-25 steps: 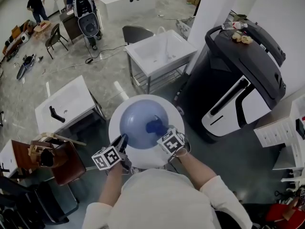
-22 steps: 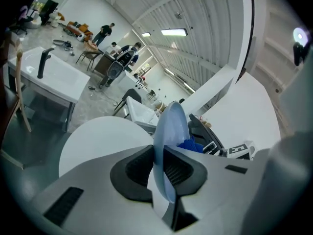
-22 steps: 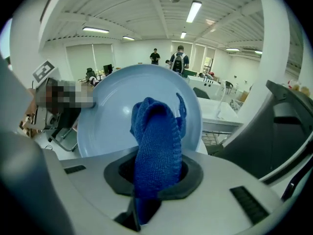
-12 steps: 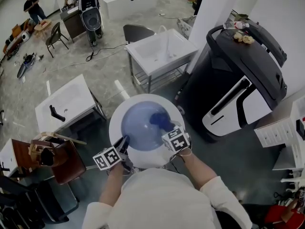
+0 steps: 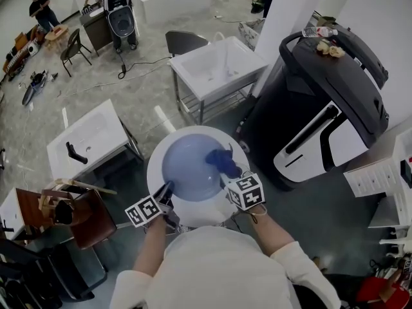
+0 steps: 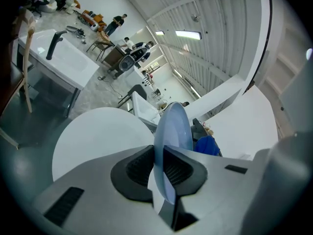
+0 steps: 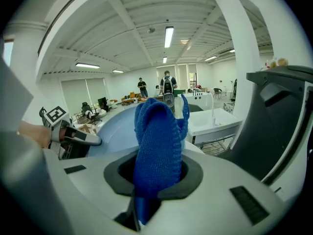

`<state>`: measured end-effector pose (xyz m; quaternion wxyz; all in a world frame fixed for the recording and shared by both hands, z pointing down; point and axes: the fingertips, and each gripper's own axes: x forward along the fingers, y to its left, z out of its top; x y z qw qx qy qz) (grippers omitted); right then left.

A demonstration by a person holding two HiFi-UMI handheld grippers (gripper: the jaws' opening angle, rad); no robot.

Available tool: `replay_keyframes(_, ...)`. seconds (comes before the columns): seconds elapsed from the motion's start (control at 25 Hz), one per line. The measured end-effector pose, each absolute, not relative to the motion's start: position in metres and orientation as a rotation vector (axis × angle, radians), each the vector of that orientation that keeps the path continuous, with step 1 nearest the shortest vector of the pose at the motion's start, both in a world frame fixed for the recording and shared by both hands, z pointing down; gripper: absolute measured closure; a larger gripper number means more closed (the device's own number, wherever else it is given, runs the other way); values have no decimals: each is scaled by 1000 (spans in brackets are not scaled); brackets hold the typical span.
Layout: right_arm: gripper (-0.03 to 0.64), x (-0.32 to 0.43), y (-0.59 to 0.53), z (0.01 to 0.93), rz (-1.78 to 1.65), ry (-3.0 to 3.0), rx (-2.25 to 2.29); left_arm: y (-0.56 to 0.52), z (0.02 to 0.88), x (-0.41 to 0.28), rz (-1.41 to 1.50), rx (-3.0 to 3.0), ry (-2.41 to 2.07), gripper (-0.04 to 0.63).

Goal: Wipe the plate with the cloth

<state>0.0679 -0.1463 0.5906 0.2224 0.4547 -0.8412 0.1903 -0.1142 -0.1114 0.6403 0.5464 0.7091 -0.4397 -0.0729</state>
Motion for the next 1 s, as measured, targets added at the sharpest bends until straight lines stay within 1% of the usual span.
replay_keyframes(0.52, 532, 90, -138, 591, 637, -2326, 1352, -120, 682, -114, -124, 1596, -1033, 536)
replay_keyframes(1.0, 532, 115, -121, 604, 707, -2243, 1428, -112, 747, -104, -42, 1474, -1006, 535)
